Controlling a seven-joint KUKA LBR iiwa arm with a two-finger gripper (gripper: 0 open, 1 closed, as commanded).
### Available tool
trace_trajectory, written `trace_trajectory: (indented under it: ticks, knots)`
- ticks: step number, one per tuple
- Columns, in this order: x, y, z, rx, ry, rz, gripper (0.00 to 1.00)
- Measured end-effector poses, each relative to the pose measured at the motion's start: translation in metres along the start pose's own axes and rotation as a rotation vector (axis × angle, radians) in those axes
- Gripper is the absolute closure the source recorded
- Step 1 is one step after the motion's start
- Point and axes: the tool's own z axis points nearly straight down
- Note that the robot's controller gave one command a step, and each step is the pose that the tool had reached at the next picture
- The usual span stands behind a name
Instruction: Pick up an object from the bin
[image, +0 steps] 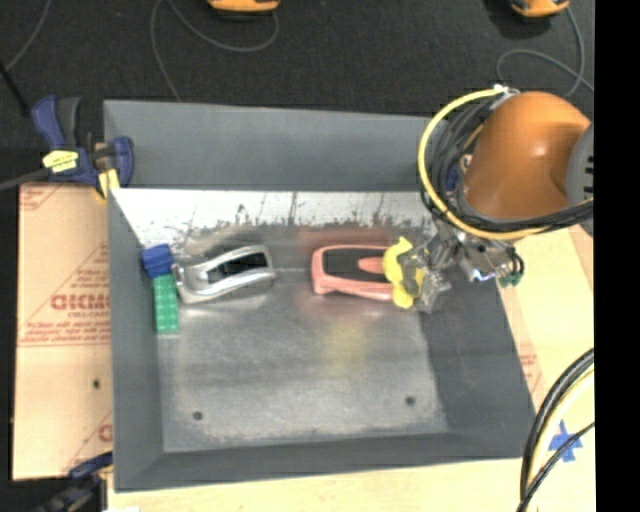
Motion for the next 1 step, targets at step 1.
trace_trajectory:
  ticks: [1]
  knots:
    - [0.0044, 0.0247, 0.0015, 0.002, 0.004, -0.103, 1.0]
